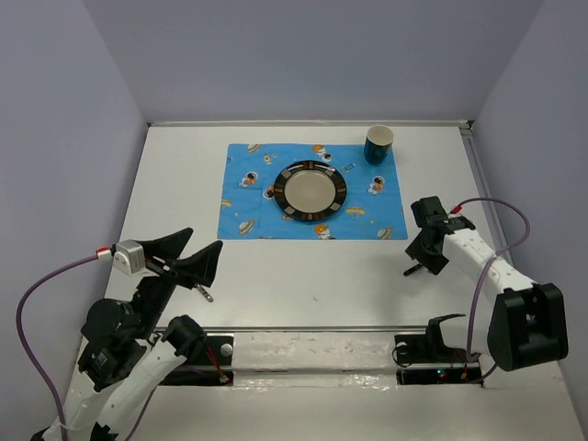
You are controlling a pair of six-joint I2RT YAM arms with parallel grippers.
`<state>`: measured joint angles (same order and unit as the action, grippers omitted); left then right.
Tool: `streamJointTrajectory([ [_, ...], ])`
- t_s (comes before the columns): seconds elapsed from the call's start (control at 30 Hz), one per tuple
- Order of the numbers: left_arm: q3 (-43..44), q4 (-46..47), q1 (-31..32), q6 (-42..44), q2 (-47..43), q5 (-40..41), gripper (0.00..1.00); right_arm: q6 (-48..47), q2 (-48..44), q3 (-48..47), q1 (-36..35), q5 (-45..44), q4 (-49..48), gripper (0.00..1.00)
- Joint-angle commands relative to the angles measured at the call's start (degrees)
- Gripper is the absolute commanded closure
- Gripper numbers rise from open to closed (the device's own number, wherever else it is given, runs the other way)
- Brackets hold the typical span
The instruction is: Set the dinner table for one person
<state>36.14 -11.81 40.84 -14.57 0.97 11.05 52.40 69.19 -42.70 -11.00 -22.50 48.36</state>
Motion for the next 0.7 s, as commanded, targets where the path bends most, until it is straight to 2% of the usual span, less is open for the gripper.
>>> streamJointTrajectory([
  [0.0,1.8,1.7,0.3,0.9,-0.4,0.2,0.01,-1.7,3.1,-0.7,2.2,-1.0,-4.9,0.48],
  [0.33,1.9,1.6,0.3,1.0,0.9,0.1,0.01,-4.1,10.3,2.4,6.6,2.2,-15.5,0.58],
  [0.53,2.0,1.6,0.1,1.0,1.2,0.0,0.01,-3.6,11.8,3.6,7.1,4.2,-17.9,0.63],
  [0.57,1.9,1.6,0.1,1.1,1.2,0.0,0.01,-3.5,12.0,3.5,7.1,4.3,-18.0,0.69],
  [0.6,1.9,1.6,0.1,1.0,1.3,0.0,0.01,-3.4,12.5,3.5,7.1,4.4,-18.2,0.81],
  [0.67,1.9,1.5,0.1,1.1,1.4,0.0,0.01,-3.3,12.2,3.5,7.1,4.3,-18.3,0.94],
])
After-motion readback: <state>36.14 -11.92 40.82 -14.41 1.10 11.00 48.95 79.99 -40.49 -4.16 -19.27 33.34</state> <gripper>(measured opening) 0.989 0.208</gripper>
